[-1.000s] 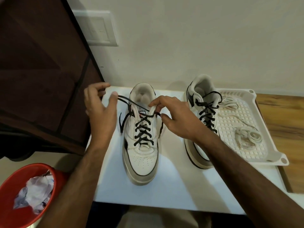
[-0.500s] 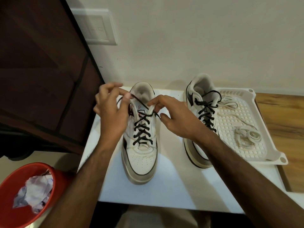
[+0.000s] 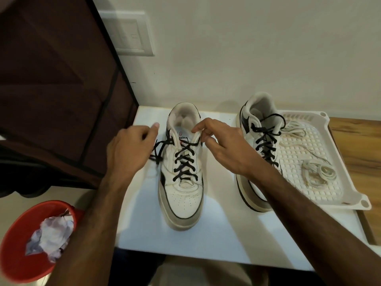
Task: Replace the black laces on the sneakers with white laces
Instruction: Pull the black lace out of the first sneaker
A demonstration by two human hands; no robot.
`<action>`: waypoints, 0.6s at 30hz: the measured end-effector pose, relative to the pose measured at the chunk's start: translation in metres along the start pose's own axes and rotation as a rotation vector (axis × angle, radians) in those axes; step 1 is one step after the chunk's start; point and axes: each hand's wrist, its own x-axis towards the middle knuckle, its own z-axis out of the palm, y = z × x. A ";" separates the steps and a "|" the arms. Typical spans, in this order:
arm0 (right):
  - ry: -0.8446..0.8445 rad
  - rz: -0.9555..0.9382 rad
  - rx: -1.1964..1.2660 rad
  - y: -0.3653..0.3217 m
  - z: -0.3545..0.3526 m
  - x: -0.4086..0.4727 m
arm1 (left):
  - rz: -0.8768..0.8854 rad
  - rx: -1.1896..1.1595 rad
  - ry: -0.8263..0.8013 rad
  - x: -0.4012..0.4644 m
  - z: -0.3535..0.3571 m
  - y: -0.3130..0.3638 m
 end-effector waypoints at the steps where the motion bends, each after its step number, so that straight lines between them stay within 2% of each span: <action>1: 0.002 0.007 -0.013 -0.001 0.000 0.000 | -0.026 0.127 -0.058 0.000 -0.001 -0.003; 6: 0.047 -0.010 -0.103 -0.001 0.007 0.001 | -0.137 0.290 -0.136 0.000 -0.008 -0.010; 9: 0.104 -0.021 -0.128 -0.001 0.012 0.002 | -0.035 0.380 -0.033 -0.001 -0.011 -0.011; 11: 0.153 -0.041 -0.142 -0.004 0.014 0.003 | 0.125 0.168 0.060 -0.001 -0.008 -0.002; 14: 0.180 -0.050 -0.215 -0.013 0.021 0.006 | 0.226 -0.208 0.051 0.001 0.006 0.018; 18: 0.190 -0.021 -0.302 -0.021 0.034 0.009 | 0.253 -0.140 -0.061 -0.002 0.027 0.027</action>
